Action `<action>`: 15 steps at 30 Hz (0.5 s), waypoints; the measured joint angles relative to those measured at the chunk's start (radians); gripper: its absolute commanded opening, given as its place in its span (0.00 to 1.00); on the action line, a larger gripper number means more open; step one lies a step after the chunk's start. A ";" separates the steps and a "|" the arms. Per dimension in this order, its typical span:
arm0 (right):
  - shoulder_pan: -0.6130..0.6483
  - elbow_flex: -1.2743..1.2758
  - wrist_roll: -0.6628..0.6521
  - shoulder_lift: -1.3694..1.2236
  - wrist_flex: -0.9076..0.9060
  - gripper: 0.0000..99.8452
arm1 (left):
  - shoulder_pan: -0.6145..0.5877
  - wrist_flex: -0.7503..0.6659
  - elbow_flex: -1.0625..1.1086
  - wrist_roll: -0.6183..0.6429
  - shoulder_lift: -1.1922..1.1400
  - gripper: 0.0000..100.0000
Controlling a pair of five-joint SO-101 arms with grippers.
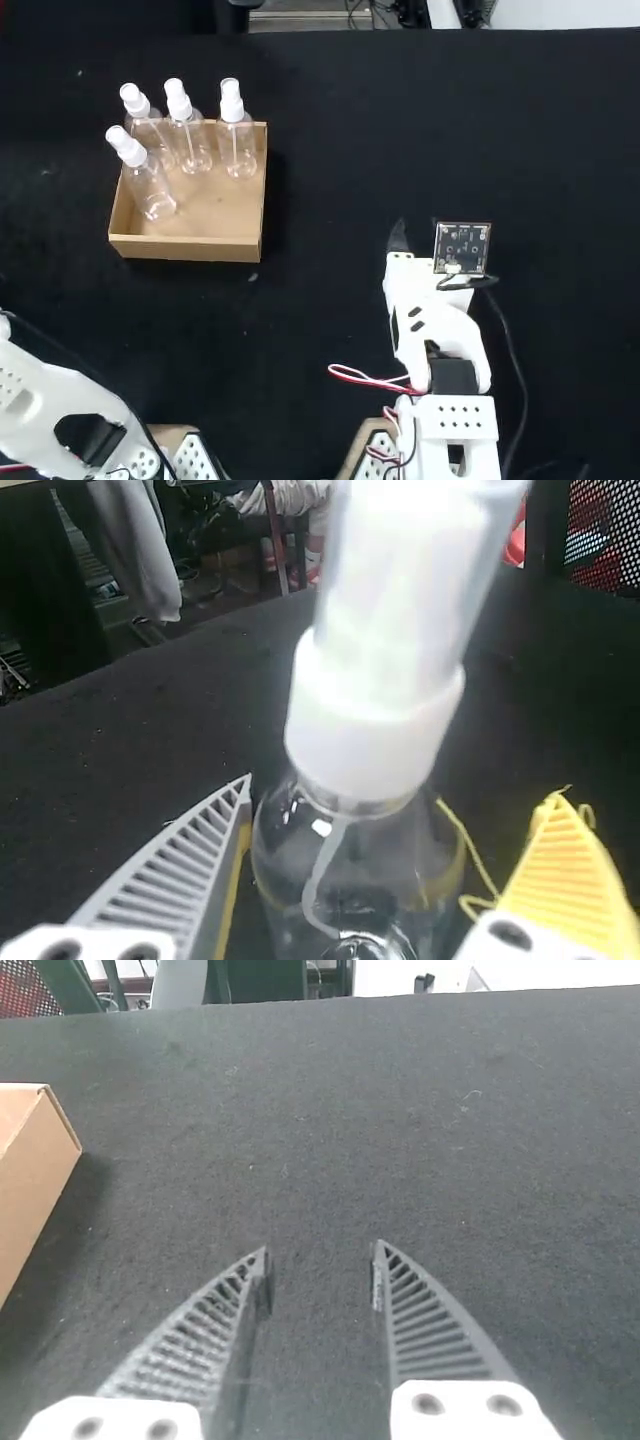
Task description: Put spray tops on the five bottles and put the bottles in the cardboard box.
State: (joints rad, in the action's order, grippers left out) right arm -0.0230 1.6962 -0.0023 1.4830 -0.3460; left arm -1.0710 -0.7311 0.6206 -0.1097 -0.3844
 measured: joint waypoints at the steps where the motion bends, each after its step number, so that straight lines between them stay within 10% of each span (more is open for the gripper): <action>1: 0.000 0.000 0.000 0.000 0.000 0.14 | 0.000 0.000 0.000 0.000 0.000 0.14; 3: 0.000 0.000 0.000 0.000 0.000 0.14 | 0.000 0.000 0.000 0.000 0.000 0.02; 15: 0.000 0.000 0.000 0.000 0.000 0.14 | 0.084 -0.222 0.279 0.000 0.153 0.03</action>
State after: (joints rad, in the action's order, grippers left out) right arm -0.0230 1.6962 -0.0023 1.4830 -0.3460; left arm -0.9866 -0.9536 0.8999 -0.1097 -0.2309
